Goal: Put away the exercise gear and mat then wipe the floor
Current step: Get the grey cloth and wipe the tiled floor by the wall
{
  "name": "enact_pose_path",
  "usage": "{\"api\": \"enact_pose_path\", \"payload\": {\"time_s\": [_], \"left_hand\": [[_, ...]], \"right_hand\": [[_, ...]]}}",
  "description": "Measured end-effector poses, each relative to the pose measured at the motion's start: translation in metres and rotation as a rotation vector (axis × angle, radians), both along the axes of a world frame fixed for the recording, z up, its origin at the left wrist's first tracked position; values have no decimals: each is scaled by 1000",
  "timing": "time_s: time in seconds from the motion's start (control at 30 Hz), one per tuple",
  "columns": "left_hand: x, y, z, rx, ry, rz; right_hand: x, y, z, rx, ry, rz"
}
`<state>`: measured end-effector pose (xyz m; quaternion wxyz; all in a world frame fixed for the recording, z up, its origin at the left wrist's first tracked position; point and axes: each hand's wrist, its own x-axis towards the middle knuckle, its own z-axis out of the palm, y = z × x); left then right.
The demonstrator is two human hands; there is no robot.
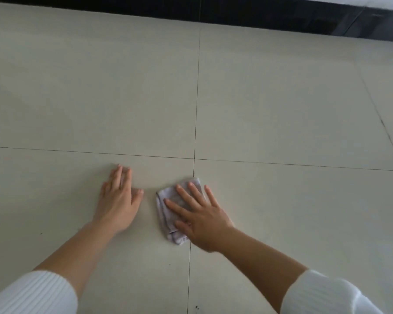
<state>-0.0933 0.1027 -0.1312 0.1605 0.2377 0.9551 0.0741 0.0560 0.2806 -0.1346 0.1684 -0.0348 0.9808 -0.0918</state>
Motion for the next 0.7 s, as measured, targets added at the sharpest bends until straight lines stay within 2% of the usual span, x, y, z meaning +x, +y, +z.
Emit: {"api": "enact_pose_path", "payload": {"time_s": [0.07, 0.17, 0.33, 0.43, 0.5, 0.7], "left_hand": [[4, -6, 1, -16, -1, 16], [11, -20, 1, -42, -15, 31], [19, -27, 3, -60, -34, 59], [19, -25, 5, -55, -33, 70], [19, -22, 6, -58, -38, 80], [17, -19, 9, -94, -78, 80]], "right_hand": [[10, 26, 3, 94, 28, -81], [40, 81, 3, 214, -92, -362], [85, 150, 23, 117, -199, -991], [72, 141, 19, 38, -199, -1129], [59, 119, 3, 55, -169, -995], [43, 10, -14, 59, -188, -217]]}}
